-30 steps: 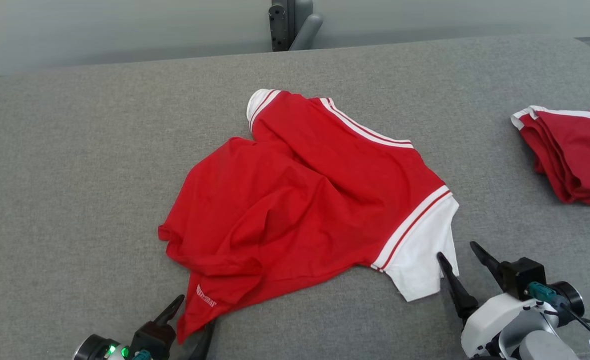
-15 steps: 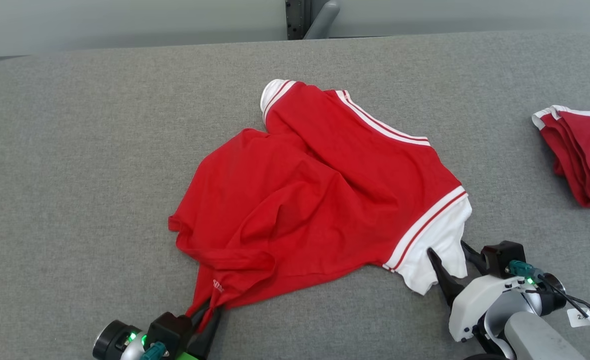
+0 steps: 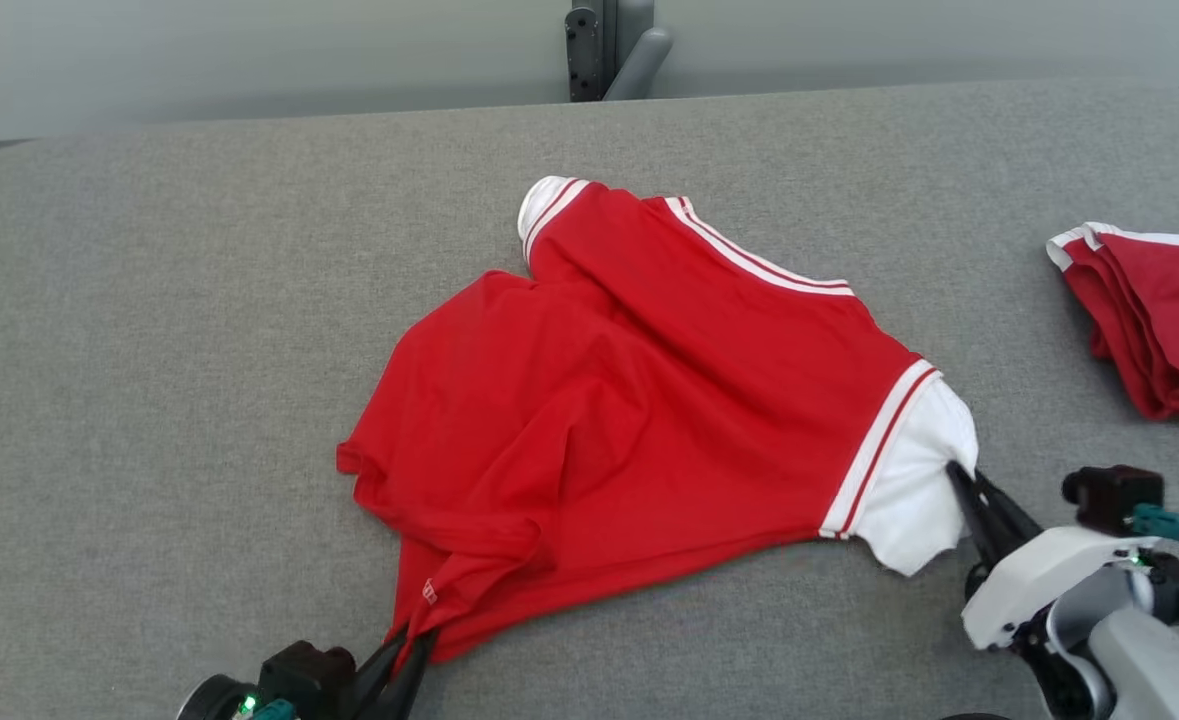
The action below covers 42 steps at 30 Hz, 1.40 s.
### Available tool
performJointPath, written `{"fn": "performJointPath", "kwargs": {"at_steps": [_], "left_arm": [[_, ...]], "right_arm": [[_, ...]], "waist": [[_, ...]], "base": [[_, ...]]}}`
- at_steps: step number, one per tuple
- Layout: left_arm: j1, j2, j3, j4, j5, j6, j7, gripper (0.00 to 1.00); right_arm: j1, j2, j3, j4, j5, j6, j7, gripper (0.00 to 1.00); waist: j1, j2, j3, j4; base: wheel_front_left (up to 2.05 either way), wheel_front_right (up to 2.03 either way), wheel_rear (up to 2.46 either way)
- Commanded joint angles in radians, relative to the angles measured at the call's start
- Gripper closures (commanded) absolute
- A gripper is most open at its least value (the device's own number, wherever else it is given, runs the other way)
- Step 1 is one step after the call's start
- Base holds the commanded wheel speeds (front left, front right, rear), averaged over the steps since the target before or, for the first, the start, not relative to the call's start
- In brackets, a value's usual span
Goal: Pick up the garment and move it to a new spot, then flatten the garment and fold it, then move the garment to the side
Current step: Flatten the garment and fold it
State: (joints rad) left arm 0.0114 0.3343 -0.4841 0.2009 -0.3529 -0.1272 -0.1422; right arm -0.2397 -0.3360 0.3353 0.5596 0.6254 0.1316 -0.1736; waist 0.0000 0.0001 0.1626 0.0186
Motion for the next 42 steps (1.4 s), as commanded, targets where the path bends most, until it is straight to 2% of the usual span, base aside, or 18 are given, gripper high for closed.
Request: {"fn": "performJointPath", "kwargs": {"at_steps": [1, 3, 7, 13, 20, 26, 29, 33, 35, 39, 42], "left_arm": [[0.028, 0.003, 0.017, -0.017, -0.042, -0.001, 0.01, 1.0], [0.051, 0.002, 0.027, -0.045, -0.097, -0.002, 0.025, 1.0], [0.1, -0.014, 0.026, -0.149, -0.282, -0.003, 0.09, 1.0], [0.154, 0.008, 0.017, -0.367, -0.561, -0.003, 0.207, 1.0], [0.2, 0.014, 0.028, -0.619, -0.819, 0.002, 0.308, 1.0], [0.174, -0.018, 0.057, -0.774, -0.946, 0.063, 0.346, 1.0], [0.15, -0.033, 0.064, -0.812, -0.978, 0.088, 0.357, 1.0], [0.085, -0.053, 0.09, -0.85, -1.026, 0.15, 0.383, 1.0], [0.017, -0.045, 0.113, -0.853, -1.024, 0.182, 0.405, 1.0], [-0.216, -0.024, 0.145, -0.796, -0.994, 0.24, 0.478, 1.0], [-0.461, -0.033, 0.16, -0.669, -0.96, 0.28, 0.525, 1.0]], "right_arm": [[0.01, -0.022, -0.026, -0.041, 0.039, -0.002, -0.009, 1.0], [0.03, -0.052, -0.066, -0.104, 0.102, -0.002, -0.009, 1.0], [0.072, -0.109, -0.147, -0.268, 0.206, -0.002, 0.031, 1.0], [0.157, -0.17, -0.294, -0.493, 0.276, -0.002, 0.112, 1.0], [0.206, -0.188, -0.475, -0.748, 0.305, -0.002, 0.257, 1.0], [0.13, -0.16, -0.602, -0.922, 0.312, -0.001, 0.417, 1.0], [0.087, -0.151, -0.627, -0.95, 0.302, -0.001, 0.47, 1.0], [-0.02, -0.138, -0.649, -0.969, 0.279, -0.001, 0.564, 1.0], [-0.085, -0.128, -0.651, -0.953, 0.275, -0.001, 0.606, 1.0], [-0.253, -0.119, -0.646, -0.88, 0.257, -0.001, 0.678, 1.0], [-0.417, -0.114, -0.603, -0.795, 0.206, -0.001, 0.715, 1.0]], "waist": [[0.0, -0.0001, -0.017, -0.01], [0.0, -0.0001, -0.032, -0.015], [0.0, -0.0001, -0.06, -0.027], [0.0, -0.0001, -0.108, -0.042], [0.0, -0.0001, -0.153, -0.059], [0.0, -0.0001, -0.159, -0.066], [0.0, -0.0001, -0.154, -0.066], [0.0, -0.0001, -0.117, -0.06], [0.0, -0.0001, -0.082, -0.052], [0.0, -0.0001, 0.025, -0.023], [0.0, -0.0001, 0.125, -0.002]], "base": [[0.0, 0.0, 0.0], [0.0, 0.0, 0.0], [0.0, 0.0, 0.0], [0.0, 0.0, 0.0], [0.0, 0.0, 0.0], [0.0, 0.0, 0.0], [0.0, 0.0, 0.0], [0.0, 0.0, 0.0], [0.0, 0.0, 0.0], [0.0, 0.0, 0.0], [0.0, 0.0, 0.0]]}}
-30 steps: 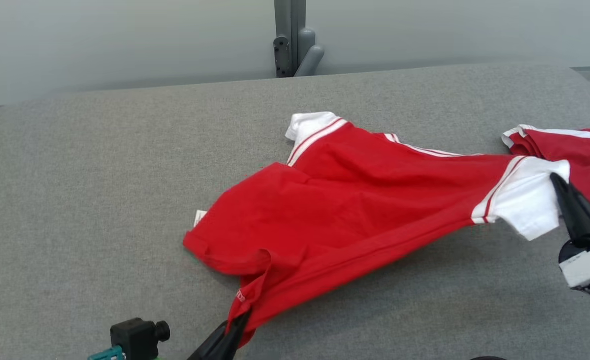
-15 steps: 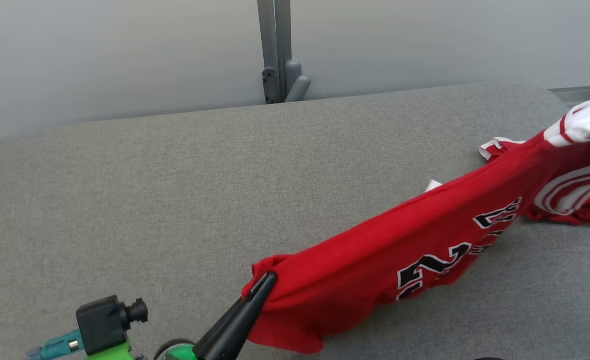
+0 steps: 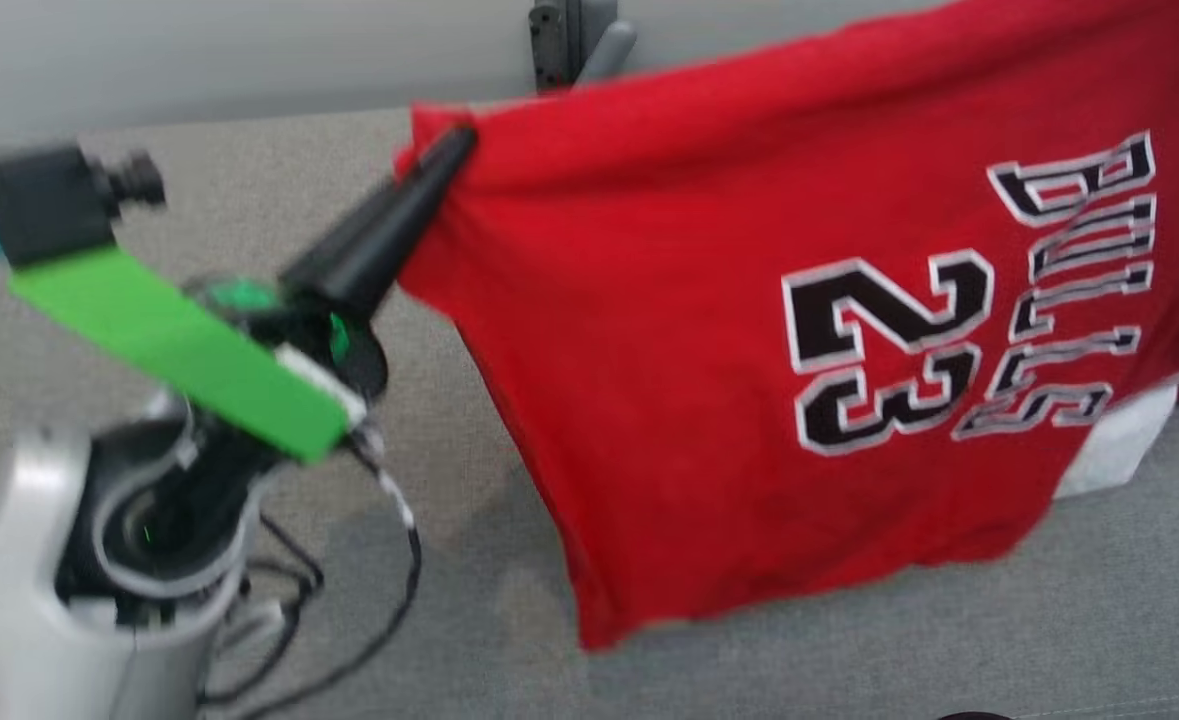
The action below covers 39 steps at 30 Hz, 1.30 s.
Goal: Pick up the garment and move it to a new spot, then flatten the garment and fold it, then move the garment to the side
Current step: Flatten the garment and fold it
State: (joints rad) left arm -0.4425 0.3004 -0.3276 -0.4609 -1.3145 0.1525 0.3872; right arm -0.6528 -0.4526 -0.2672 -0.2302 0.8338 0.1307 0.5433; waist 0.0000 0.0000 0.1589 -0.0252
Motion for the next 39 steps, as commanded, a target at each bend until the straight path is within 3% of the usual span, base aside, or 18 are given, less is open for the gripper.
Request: {"fn": "performJointPath", "kwargs": {"at_steps": [1, 5, 11, 14, 18, 22, 27, 31, 39], "left_arm": [[-0.101, -0.01, 0.015, 0.049, 0.015, 0.013, 0.002, 1.0], [-0.459, -0.043, 0.032, 0.324, 0.091, 0.028, -0.002, 1.0], [-0.907, -0.069, 0.065, 0.741, 0.234, -0.016, -0.141, 1.0], [-1.054, -0.077, 0.082, 0.906, 0.294, -0.056, -0.26, 1.0], [-1.145, -0.07, 0.096, 1.065, 0.331, -0.138, -0.401, 1.0], [-1.079, -0.054, 0.059, 1.198, 0.364, -0.235, -0.476, 1.0], [-0.916, -0.037, 0.016, 1.256, 0.333, -0.281, -0.525, 1.0], [-0.771, -0.024, -0.026, 1.178, 0.272, -0.283, -0.543, 1.0], [-0.382, 0.087, -0.142, 0.871, 0.143, -0.283, -0.609, 1.0]], "right_arm": [[-0.071, 0.012, 0.014, 0.031, -0.024, 0.0, 0.007, 1.0], [-0.358, 0.06, 0.074, 0.193, -0.13, 0.0, 0.0, 1.0], [-0.754, 0.17, 0.129, 0.478, -0.327, 0.0, -0.144, 1.0], [-0.882, 0.208, 0.146, 0.586, -0.4, -0.001, -0.263, 1.0], [-0.949, 0.259, 0.182, 0.685, -0.391, -0.001, -0.389, 1.0], [-0.831, 0.247, 0.276, 0.724, -0.326, -0.001, -0.466, 1.0], [-0.588, 0.19, 0.387, 0.704, -0.203, -0.001, -0.542, 1.0], [-0.42, 0.15, 0.44, 0.675, -0.129, -0.001, -0.587, 1.0], [-0.037, 0.044, 0.492, 0.549, 0.029, -0.001, -0.672, 1.0]], "waist": [[0.0, 0.0, 0.167, 0.046], [0.0, 0.0, 0.304, 0.056], [0.0, 0.0, 0.446, 0.034], [0.0, 0.0, 0.494, 0.021], [0.0, 0.0, 0.539, 0.0], [0.0, 0.0, 0.548, -0.01], [0.0, 0.0, 0.522, -0.017], [0.0, 0.0, 0.494, -0.017], [0.0, 0.0, 0.363, -0.009]], "base": [[0.0, 0.0, 0.0], [0.0, 0.0, 0.0], [0.0, 0.0, 0.0], [0.0, 0.0, 0.0], [0.0, 0.0, 0.0], [0.0, 0.0, 0.0], [0.0, 0.0, 0.0], [0.0, 0.0, 0.0], [0.0, 0.0, 0.0]]}}
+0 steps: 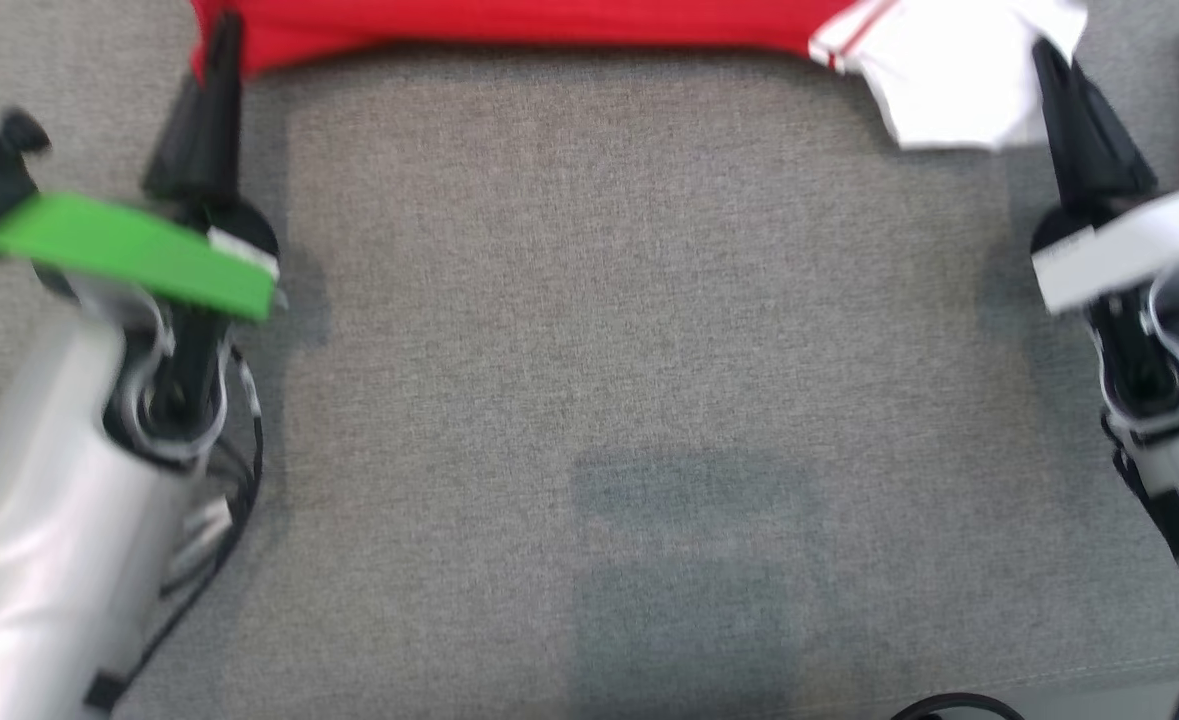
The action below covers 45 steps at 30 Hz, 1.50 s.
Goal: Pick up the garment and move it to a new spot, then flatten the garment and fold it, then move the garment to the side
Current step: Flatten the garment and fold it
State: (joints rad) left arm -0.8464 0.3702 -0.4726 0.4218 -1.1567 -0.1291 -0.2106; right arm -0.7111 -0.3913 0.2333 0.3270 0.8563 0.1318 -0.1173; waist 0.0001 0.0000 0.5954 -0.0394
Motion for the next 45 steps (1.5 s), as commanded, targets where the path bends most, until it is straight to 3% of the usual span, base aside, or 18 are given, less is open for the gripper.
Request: {"fn": "performJointPath", "kwargs": {"at_steps": [1, 4, 10, 14, 20, 26, 31, 45], "left_arm": [[0.071, 0.03, -0.005, -0.048, -0.016, -0.001, -0.019, 1.0], [0.287, 0.057, -0.018, -0.172, -0.039, -0.001, -0.045, 1.0], [0.614, 0.03, 0.016, -0.285, -0.001, 0.013, -0.057, 1.0], [0.813, -0.033, 0.056, -0.334, 0.066, 0.04, -0.057, 1.0], [1.02, -0.123, 0.086, -0.359, 0.135, 0.037, -0.058, 1.0], [1.094, -0.156, 0.115, -0.346, 0.154, 0.016, -0.058, 1.0], [1.1, -0.151, 0.115, -0.336, 0.151, 0.006, -0.058, 1.0], [1.068, -0.122, 0.087, -0.373, 0.106, 0.0, -0.032, 1.0]], "right_arm": [[0.065, -0.031, -0.008, -0.026, 0.02, -0.002, -0.014, 1.0], [0.236, -0.063, -0.013, -0.09, 0.05, -0.002, -0.02, 1.0], [0.474, -0.089, -0.067, -0.16, 0.048, -0.003, -0.003, 1.0], [0.648, -0.081, -0.141, -0.184, 0.037, -0.003, 0.007, 1.0], [0.892, -0.027, -0.245, -0.207, -0.008, -0.004, 0.016, 1.0], [0.983, 0.033, -0.297, -0.248, -0.047, -0.004, 0.038, 1.0], [0.988, 0.07, -0.305, -0.248, -0.074, -0.003, 0.072, 1.0], [0.922, 0.1, -0.319, -0.259, -0.097, -0.003, 0.15, 1.0]], "waist": [[-0.0001, 0.0, -0.093, 0.007], [-0.0001, 0.0, -0.179, 0.012], [-0.0001, 0.0, -0.301, 0.032], [-0.0001, 0.0, -0.366, 0.057], [-0.0001, 0.0, -0.439, 0.091], [-0.0001, 0.0, -0.472, 0.08], [-0.0001, 0.0, -0.486, 0.072], [-0.0001, 0.0, -0.441, 0.067]], "base": [[0.0, 0.0, 0.0], [0.0, 0.0, 0.0], [0.0, 0.0, 0.0], [0.0, 0.0, 0.0], [0.0, 0.0, 0.0], [0.0, 0.0, 0.0], [0.0, 0.0, 0.0], [0.0, 0.0, 0.0]]}}
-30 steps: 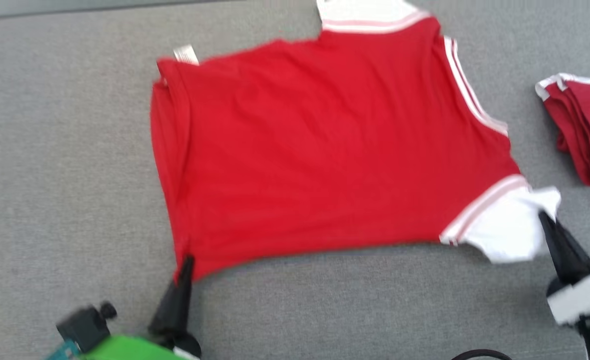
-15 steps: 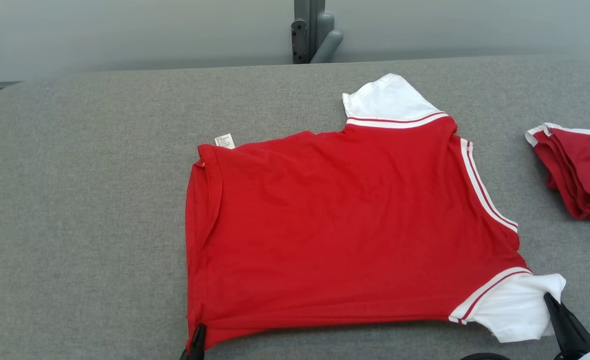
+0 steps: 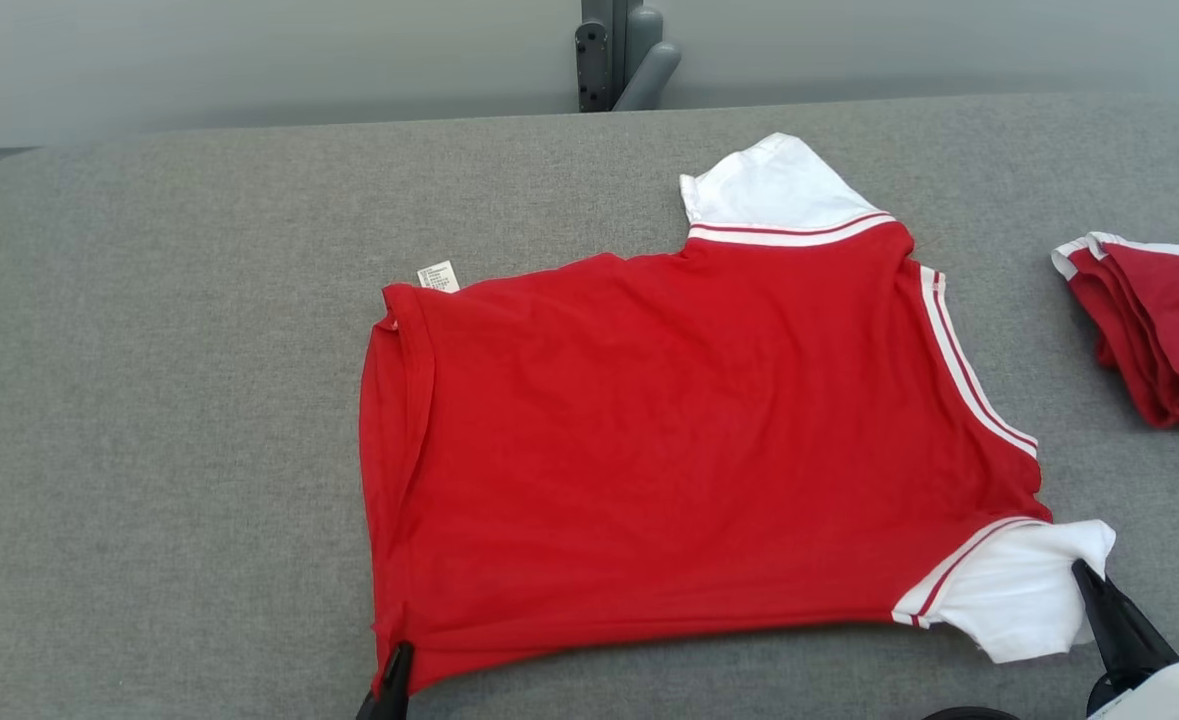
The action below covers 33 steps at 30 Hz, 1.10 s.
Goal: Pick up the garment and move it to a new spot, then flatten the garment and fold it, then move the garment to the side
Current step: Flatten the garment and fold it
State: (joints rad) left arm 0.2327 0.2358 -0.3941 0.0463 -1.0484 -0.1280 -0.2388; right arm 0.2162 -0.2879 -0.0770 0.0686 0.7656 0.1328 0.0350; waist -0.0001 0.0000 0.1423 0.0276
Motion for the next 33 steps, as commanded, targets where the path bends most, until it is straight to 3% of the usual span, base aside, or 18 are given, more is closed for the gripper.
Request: {"fn": "performJointPath", "kwargs": {"at_steps": [1, 13, 24, 33], "left_arm": [[-0.017, 0.014, 0.006, 0.0, -0.004, -0.002, -0.002, 1.0], [-0.109, 0.046, -0.036, -0.057, -0.017, -0.001, 0.059, 1.0], [-0.223, 0.059, -0.017, -0.197, -0.06, 0.141, 0.216, 1.0], [-0.359, 0.044, -0.036, -0.097, -0.035, 0.209, 0.289, 1.0]], "right_arm": [[-0.015, -0.003, -0.007, -0.003, -0.006, -0.004, 0.004, 1.0], [-0.091, -0.042, 0.012, -0.09, 0.021, -0.003, 0.091, 1.0], [-0.25, -0.081, 0.037, -0.092, -0.004, -0.003, 0.265, 1.0], [-0.433, -0.08, 0.106, 0.071, -0.056, -0.003, 0.289, 1.0]], "waist": [[0.0001, 0.0, 0.022, -0.001], [0.0001, 0.0, 0.116, 0.017], [0.0001, 0.0, 0.133, 0.02], [0.0001, 0.0, 0.145, 0.026]], "base": [[0.0, 0.0, 0.0], [0.0, 0.0, 0.0], [0.0, 0.0, 0.0], [0.0, 0.0, 0.0]]}}
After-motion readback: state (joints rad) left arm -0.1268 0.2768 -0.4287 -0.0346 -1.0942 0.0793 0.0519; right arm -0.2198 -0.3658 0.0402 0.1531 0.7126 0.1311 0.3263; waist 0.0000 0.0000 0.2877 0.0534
